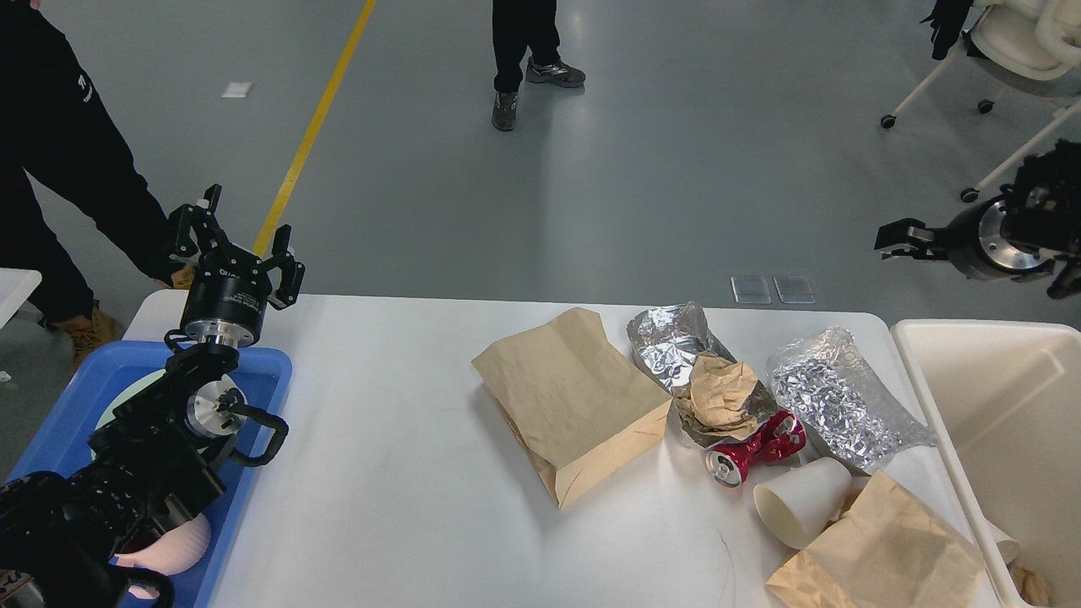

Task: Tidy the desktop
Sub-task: 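Raise the right gripper and move it back over the table, then lower the right gripper onto the brown paper bag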

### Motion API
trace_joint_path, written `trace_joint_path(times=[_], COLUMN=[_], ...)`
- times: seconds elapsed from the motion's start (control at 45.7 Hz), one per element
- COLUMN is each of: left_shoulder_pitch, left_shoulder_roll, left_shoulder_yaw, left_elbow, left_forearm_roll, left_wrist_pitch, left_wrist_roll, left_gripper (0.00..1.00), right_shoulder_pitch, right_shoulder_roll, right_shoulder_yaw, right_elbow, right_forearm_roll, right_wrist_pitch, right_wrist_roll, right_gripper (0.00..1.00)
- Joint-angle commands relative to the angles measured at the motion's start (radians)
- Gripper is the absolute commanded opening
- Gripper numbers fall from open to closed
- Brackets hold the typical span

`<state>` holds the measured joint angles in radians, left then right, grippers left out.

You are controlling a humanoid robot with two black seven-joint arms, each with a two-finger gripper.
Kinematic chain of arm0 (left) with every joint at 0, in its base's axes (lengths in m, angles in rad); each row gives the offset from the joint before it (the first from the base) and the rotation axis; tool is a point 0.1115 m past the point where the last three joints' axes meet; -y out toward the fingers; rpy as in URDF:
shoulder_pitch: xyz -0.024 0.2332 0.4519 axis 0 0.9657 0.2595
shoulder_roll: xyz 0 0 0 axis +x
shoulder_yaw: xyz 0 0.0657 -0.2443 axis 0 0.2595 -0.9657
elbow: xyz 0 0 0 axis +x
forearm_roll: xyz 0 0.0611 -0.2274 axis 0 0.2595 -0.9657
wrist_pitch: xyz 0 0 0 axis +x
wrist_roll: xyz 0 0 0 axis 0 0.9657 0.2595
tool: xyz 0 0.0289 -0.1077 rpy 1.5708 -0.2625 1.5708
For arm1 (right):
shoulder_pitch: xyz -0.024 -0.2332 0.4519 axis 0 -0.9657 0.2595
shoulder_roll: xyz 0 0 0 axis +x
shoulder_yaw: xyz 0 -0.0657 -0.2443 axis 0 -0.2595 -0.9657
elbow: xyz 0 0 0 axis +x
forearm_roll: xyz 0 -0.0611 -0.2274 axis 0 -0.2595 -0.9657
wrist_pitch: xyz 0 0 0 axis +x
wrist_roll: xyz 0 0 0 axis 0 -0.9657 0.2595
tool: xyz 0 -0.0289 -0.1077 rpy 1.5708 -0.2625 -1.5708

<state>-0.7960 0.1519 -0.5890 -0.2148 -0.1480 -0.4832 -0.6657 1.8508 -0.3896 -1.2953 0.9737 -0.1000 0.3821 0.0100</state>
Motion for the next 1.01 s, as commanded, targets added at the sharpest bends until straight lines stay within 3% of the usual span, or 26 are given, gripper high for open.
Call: trace_joint_path(times=[0.0, 0.328, 0.547, 0.7, 0.809, 0.984], left_shoulder_pitch=[0.000, 0.000, 0.000, 0.000, 0.000, 0.000], left_shoulder_roll=[0.000, 0.000, 0.000, 0.000, 0.000, 0.000], left_shoulder_yaw=[0.000, 0.000, 0.000, 0.000, 0.000, 0.000], left_elbow=[0.000, 0.000, 0.000, 0.000, 0.000, 0.000], left_forearm_roll=[-0.001, 0.001, 0.001, -0.001, -0.001, 0.001], left_wrist_pitch=[0.000, 0.000, 0.000, 0.000, 0.000, 0.000], left_wrist_roll=[0.000, 0.000, 0.000, 0.000, 0.000, 0.000], left_gripper=[0.96, 0.96, 0.96, 0.96, 0.96, 0.96], right_shoulder_pitch=[0.168, 0.488, 0.599, 0.568, 0.444, 0.147], right_shoulder_roll=[0.052, 0.113, 0.129, 0.129, 0.129, 0.133], right_shoulder_yaw=[-0.001, 0.007, 0.047, 0.086, 0.152, 0.231], right_elbow=[0.086, 0.324, 0.398, 0.389, 0.358, 0.272], right_forearm_roll=[0.000, 0.003, 0.005, 0.005, 0.006, 0.098], right_wrist_pitch=[0.153, 0.428, 0.529, 0.503, 0.462, 0.275], right_wrist_roll=[0.005, 0.008, 0.010, 0.007, 0.004, -0.001], right_gripper=[1.00, 1.00, 1.00, 1.00, 1.00, 1.00])
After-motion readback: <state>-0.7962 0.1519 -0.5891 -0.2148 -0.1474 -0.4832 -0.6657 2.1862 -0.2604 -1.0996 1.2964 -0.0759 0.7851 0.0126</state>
